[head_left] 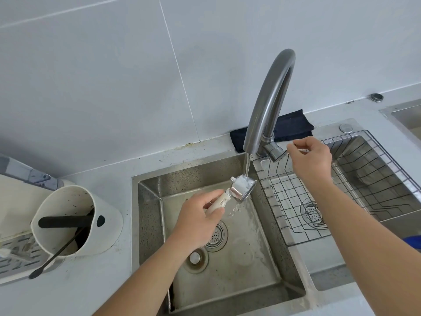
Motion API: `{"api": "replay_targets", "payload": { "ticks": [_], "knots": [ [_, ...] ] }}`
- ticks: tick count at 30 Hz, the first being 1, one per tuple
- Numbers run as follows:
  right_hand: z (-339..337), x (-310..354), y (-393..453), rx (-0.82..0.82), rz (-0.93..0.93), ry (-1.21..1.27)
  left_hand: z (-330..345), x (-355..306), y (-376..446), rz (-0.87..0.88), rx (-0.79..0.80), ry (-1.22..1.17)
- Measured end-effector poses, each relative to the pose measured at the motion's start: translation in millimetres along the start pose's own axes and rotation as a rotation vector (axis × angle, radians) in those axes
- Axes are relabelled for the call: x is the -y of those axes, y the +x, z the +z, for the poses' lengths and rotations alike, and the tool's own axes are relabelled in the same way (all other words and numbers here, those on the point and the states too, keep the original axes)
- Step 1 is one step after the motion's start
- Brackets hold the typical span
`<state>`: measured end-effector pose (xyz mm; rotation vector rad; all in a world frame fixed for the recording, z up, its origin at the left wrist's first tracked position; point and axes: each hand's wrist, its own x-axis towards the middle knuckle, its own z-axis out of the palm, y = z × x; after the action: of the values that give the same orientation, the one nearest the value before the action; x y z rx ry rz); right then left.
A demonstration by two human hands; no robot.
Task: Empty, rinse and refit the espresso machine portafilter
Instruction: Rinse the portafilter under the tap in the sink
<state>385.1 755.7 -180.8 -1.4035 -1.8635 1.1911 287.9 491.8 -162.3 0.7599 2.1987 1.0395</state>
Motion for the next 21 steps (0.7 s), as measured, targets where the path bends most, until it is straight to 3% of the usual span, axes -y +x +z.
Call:
{"api": "replay_targets", "payload": {
  "ticks": [12, 21],
  "knots": [
    [-0.1, -1.3, 0.6, 0.007, 0.008, 0.009, 8.7, -11.9, 16.6, 0.137, 0.005, 0.25],
    [1.0, -1.5, 0.9, -0.003, 0.002, 0.008, 15.9, -25.7, 29.3, 0.136, 0.034, 0.244]
  ]
}}
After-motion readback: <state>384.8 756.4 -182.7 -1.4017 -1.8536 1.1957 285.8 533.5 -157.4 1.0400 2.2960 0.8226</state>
